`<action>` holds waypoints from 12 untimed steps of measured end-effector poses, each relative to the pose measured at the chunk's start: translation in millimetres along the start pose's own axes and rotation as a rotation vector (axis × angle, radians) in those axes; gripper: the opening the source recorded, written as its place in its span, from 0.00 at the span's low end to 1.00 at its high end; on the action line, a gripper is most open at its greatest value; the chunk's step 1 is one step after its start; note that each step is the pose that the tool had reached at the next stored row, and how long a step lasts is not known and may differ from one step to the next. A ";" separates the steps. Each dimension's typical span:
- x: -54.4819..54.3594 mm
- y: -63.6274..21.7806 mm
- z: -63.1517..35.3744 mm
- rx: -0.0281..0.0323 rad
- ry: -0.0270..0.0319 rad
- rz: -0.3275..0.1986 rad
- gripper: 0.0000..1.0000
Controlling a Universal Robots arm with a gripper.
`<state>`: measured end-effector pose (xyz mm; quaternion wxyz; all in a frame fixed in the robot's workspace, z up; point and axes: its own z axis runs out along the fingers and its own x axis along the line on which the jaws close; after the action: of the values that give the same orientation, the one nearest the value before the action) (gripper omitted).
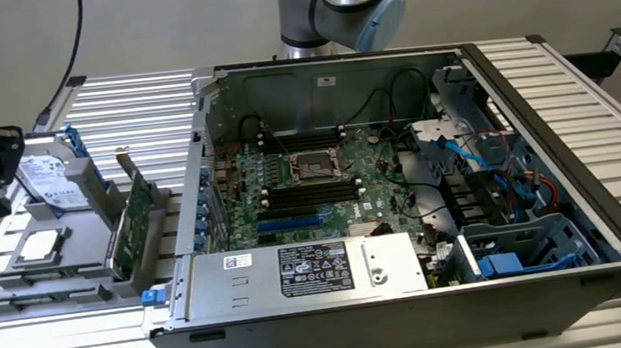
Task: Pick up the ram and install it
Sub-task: 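Pick up the ram and move it above insertion slot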
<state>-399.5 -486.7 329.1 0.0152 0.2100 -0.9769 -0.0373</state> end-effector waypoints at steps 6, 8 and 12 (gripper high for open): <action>0.0 -0.2 2.2 0.0003 0.0081 -0.109 0.11; 0.0 -0.2 2.8 0.0006 0.0109 -0.144 0.11; -0.1 -0.4 4.2 0.0011 0.0165 -0.218 0.11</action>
<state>-399.5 -486.7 324.9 0.0190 0.3153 -0.9481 -0.0365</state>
